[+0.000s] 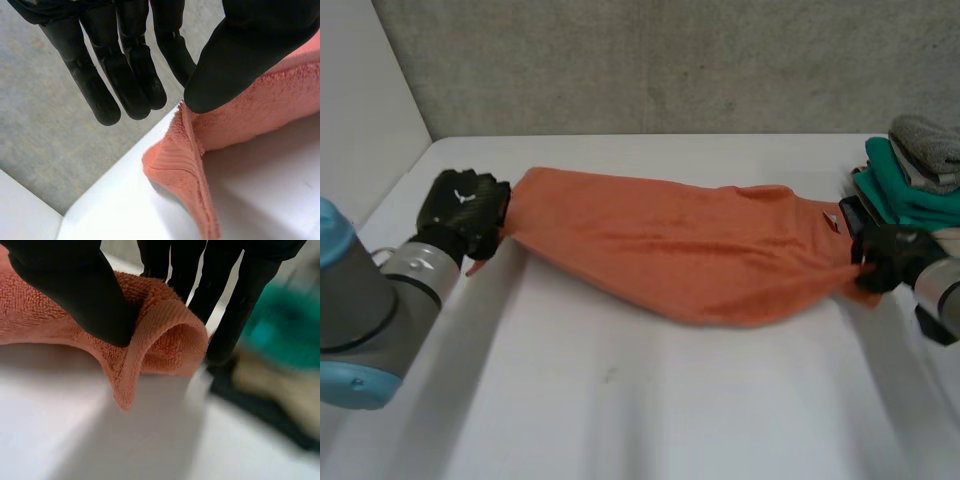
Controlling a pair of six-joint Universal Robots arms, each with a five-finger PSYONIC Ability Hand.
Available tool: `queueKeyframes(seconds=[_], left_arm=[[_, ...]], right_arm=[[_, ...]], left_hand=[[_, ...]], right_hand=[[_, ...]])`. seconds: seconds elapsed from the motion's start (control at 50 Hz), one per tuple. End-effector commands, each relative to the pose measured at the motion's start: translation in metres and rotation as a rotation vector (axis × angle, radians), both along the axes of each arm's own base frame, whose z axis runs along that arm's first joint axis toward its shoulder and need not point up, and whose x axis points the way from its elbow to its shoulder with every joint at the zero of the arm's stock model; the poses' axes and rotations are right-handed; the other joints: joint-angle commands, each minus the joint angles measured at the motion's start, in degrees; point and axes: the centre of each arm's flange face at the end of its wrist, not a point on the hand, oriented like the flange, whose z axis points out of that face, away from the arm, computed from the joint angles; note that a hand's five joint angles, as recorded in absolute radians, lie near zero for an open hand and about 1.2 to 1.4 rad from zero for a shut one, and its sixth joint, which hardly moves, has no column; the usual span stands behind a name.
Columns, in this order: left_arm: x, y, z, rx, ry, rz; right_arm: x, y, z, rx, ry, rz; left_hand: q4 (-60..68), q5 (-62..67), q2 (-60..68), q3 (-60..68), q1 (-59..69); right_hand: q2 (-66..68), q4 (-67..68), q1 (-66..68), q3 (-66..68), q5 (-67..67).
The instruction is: Fold the laundry.
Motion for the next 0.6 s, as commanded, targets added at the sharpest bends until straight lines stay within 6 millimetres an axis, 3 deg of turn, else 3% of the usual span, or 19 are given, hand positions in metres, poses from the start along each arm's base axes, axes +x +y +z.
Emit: queueKeyframes(seconds=[0.02,0.1,0.16,0.22,0.24,0.34,0.4,0.42,0.46,0.54,0.56,0.6], left_arm=[[0.017,0.038,0.086,-0.114,0.021,0.02],[0.027,0.058,0.113,-0.134,-0.001,0.036],[0.031,0.061,0.11,-0.086,-0.036,0.047],[0.034,0.057,0.095,-0.012,-0.104,0.055],[0.034,0.054,0.088,0.013,-0.127,0.052],[0.029,0.025,0.027,0.181,-0.292,0.029],[0.023,0.009,0.003,0.233,-0.344,0.006],[0.019,-0.004,-0.012,0.257,-0.365,0.0],[0.018,-0.021,-0.022,0.267,-0.374,0.011],[0.007,-0.063,-0.021,0.195,-0.373,0.046],[0.005,-0.072,-0.015,0.161,-0.366,0.055],[-0.007,-0.099,0.015,0.011,-0.325,0.071]], right_arm=[[-0.002,0.035,0.119,-0.308,0.307,0.082],[-0.004,0.049,0.149,-0.311,0.405,0.108],[-0.002,0.058,0.157,-0.253,0.454,0.147],[-0.002,0.06,0.15,-0.189,0.499,0.174],[-0.002,0.055,0.137,-0.133,0.534,0.196],[0.015,0.042,0.086,0.016,0.641,0.275],[0.021,0.03,0.059,0.093,0.685,0.268],[0.022,0.025,0.054,0.102,0.693,0.263],[0.028,0.016,0.042,0.105,0.7,0.258],[0.049,-0.012,0.038,-0.023,0.663,0.221],[0.056,-0.024,0.046,-0.109,0.632,0.189],[0.062,-0.039,0.059,-0.215,0.588,0.147]], left_hand=[[11.3,12.3,11.4,11.6,15.6],[11.3,12.3,11.4,11.6,15.6],[11.3,12.3,11.4,11.6,15.6],[11.3,12.3,11.4,11.6,15.6],[11.3,12.3,11.4,11.6,15.6],[11.3,12.3,11.4,11.6,15.6],[11.3,12.3,11.4,11.6,15.6],[11.3,12.3,11.4,11.6,15.6],[11.3,12.3,11.4,11.6,15.6],[11.3,12.3,11.4,11.6,15.6],[11.3,12.3,11.4,11.6,15.6],[11.3,12.3,11.4,11.6,15.6]], right_hand=[[12.8,11.6,17.1,12.4,14.0],[12.8,11.6,17.1,12.4,14.0],[12.8,11.6,17.1,12.4,14.0],[12.8,11.6,17.1,12.4,14.0],[12.8,11.6,17.1,12.4,14.0],[12.8,11.6,17.1,12.4,14.0],[12.8,11.6,17.1,12.4,14.0],[12.8,11.6,17.1,12.4,14.0],[12.8,11.6,17.1,12.4,14.0],[12.8,11.6,17.1,12.4,14.0],[12.8,11.6,17.1,12.4,14.0],[12.8,11.6,17.1,12.4,14.0]])
